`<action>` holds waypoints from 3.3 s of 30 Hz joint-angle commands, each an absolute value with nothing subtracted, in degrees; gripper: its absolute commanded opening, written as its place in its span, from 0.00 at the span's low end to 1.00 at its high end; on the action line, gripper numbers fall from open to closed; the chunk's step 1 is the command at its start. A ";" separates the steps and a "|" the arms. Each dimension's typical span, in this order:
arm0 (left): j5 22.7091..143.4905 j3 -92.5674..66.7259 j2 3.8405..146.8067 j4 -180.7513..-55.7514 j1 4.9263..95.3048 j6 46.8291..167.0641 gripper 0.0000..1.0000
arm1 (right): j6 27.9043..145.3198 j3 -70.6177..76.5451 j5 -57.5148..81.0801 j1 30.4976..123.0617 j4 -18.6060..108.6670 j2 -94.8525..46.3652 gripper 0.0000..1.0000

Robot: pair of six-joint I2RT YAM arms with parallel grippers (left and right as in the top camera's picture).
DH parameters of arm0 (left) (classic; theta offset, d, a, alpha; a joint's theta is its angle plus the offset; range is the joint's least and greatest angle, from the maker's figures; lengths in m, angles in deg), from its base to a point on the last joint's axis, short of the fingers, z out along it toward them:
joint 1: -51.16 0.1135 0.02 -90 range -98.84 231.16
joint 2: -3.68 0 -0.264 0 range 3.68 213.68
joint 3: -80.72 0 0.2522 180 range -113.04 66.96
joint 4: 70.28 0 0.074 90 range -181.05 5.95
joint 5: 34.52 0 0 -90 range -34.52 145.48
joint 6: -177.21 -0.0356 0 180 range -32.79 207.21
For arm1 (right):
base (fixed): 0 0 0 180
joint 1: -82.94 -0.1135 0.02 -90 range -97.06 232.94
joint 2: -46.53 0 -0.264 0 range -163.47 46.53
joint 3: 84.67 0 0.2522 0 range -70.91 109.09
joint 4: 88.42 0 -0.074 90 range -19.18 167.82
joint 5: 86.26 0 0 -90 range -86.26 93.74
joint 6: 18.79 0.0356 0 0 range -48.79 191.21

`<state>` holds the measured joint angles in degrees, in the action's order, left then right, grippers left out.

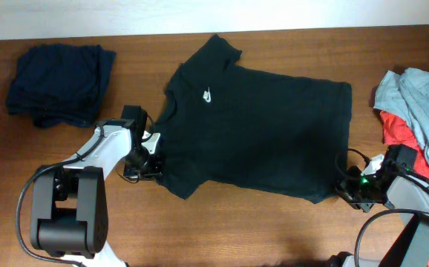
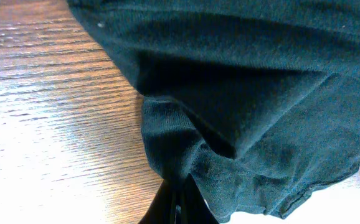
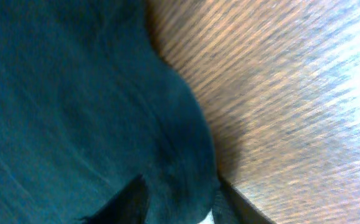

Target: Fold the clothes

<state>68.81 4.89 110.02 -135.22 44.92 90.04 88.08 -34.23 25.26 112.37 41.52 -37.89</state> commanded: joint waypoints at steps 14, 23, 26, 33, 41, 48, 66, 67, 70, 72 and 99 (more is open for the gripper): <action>69.70 4.17 110.59 -135.14 45.21 90.46 0.01 | 88.89 -28.56 21.54 110.97 30.92 -37.17 0.04; 70.99 4.17 110.59 -135.09 45.21 90.48 0.01 | 90.13 -18.62 15.27 110.95 23.77 -37.19 0.05; 70.97 4.17 110.59 -135.14 45.21 90.46 0.01 | 91.70 -18.47 15.20 110.97 25.20 -37.22 0.06; 70.93 4.17 110.59 -135.09 45.23 90.46 0.01 | 95.79 -18.51 14.61 110.67 27.01 -39.20 0.07; 70.69 4.15 110.59 -135.38 45.23 90.46 0.01 | 97.30 -18.49 13.76 103.52 27.73 -46.29 0.07; 65.24 1.66 110.59 -140.64 45.34 91.09 0.01 | 98.46 -18.47 0.08 94.43 24.93 -48.10 0.07; 62.66 -3.54 110.59 -144.60 45.32 91.09 0.01 | 104.36 -18.12 17.06 90.82 36.23 -49.72 0.23; 62.66 -3.54 110.59 -144.58 45.32 91.07 0.01 | 104.95 -17.77 17.06 90.82 36.04 -49.72 0.23; 62.66 -3.54 110.59 -144.56 45.32 91.07 0.01 | 104.93 -16.70 14.85 90.82 34.24 -49.72 0.25; 62.66 -3.54 110.59 -144.51 45.32 91.09 0.01 | 104.47 -16.39 12.62 90.82 33.44 -49.72 0.31; 62.73 -3.54 110.59 -143.92 45.32 91.09 0.02 | 94.35 -17.07 12.67 100.16 10.59 -49.70 0.64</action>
<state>63.36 -2.89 110.09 -144.05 44.95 90.30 96.03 -14.88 8.76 100.22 10.40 -49.32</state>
